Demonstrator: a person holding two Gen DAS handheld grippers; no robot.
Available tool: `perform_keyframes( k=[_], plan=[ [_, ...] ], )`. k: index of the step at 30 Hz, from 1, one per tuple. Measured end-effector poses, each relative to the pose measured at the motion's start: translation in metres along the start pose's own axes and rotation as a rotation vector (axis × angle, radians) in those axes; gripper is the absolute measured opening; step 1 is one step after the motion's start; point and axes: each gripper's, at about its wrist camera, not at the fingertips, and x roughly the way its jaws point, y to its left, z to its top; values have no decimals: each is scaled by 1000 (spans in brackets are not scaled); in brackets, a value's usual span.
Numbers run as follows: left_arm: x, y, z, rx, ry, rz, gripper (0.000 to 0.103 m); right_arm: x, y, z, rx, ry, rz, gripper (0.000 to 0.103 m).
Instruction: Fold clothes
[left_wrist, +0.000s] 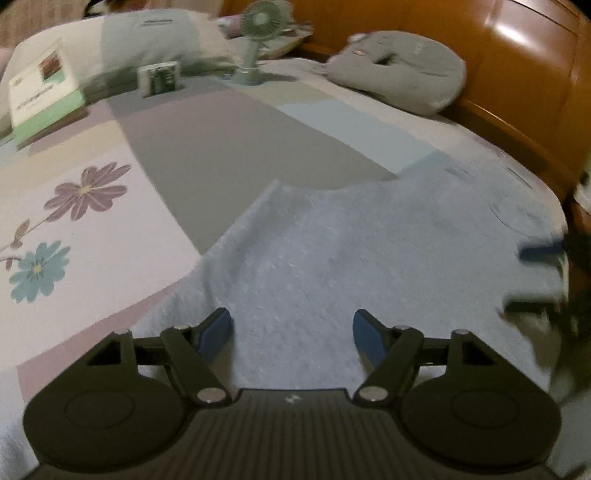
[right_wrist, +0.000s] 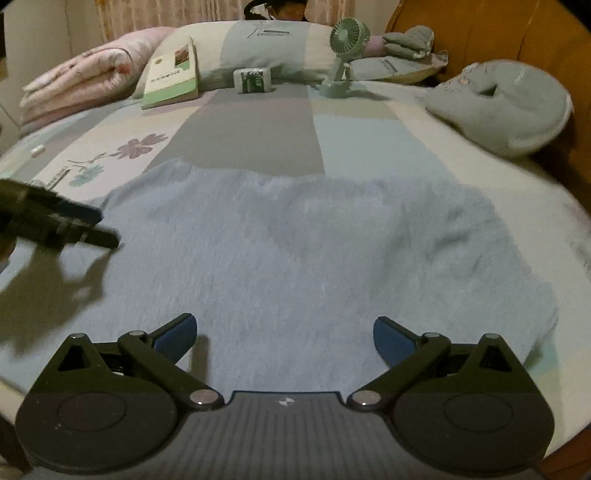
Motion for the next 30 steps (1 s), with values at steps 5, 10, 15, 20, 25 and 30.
perform_keyframes(
  k=[5,10,15,20,25,30],
  plan=[
    [-28,12,-9,-44,-88,-30,77,29,19,25,-21,31,71,103],
    [-24,39,-30,-169,-64,-62,78,59,39,48,-38,66,150,103],
    [-26,35,-38,-119,-101,-40,80,90,58,72,-56,102,228,103],
    [-28,32,-42,-74,-99,4,82,111,73,99,-92,107,194,103],
    [-33,32,-46,-45,-97,40,85,124,83,130,-144,85,60,102],
    [-36,36,-50,-40,-101,47,86,143,78,121,-204,144,-69,103]
  ],
)
